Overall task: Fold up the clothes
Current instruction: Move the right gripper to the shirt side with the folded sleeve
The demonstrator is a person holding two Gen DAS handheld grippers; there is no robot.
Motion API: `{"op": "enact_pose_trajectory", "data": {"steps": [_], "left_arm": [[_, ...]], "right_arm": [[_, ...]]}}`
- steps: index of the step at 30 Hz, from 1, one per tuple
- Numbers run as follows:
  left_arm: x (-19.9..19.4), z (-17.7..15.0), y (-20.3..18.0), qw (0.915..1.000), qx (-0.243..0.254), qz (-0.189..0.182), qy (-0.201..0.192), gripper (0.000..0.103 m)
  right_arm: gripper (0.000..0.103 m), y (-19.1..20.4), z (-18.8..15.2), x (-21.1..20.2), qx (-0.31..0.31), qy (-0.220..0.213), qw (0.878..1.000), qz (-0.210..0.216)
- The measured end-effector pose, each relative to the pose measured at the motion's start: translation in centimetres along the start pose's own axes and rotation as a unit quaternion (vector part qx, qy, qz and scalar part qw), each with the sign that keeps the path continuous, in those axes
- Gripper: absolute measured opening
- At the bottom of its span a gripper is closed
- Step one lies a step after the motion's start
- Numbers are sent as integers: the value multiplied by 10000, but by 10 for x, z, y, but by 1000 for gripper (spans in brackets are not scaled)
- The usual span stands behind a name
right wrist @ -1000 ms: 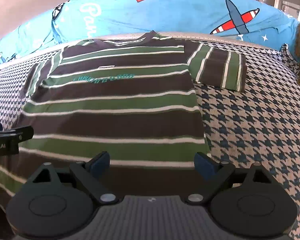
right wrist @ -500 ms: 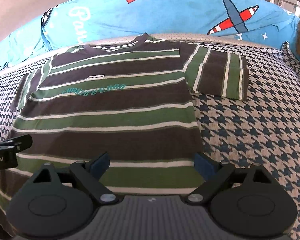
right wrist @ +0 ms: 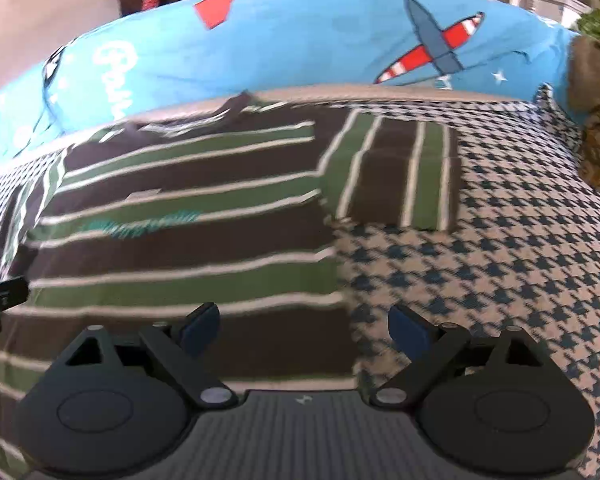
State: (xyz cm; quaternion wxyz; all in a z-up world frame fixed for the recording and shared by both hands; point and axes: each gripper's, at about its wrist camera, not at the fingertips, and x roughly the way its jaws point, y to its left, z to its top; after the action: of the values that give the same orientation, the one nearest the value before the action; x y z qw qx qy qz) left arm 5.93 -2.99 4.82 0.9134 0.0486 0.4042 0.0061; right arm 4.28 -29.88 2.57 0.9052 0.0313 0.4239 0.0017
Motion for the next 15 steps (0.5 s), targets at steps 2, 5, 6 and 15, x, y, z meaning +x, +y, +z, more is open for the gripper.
{"op": "enact_pose_trajectory", "data": {"steps": [2, 5, 6, 15], "left_arm": [[4, 5, 3, 10000, -18, -28, 4, 103], [12, 8, 6, 9999, -102, -80, 69, 103], [15, 8, 7, 9997, -146, -137, 113, 103], [22, 7, 13, 9983, -339, -442, 188, 103]], "right_arm": [[92, -10, 7, 3, 174, -56, 9998, -29], [92, -25, 18, 9, 450, -142, 9989, -64], [92, -30, 21, 11, 542, -171, 9984, -75], [92, -69, 48, 29, 1189, -447, 9915, -290]]}}
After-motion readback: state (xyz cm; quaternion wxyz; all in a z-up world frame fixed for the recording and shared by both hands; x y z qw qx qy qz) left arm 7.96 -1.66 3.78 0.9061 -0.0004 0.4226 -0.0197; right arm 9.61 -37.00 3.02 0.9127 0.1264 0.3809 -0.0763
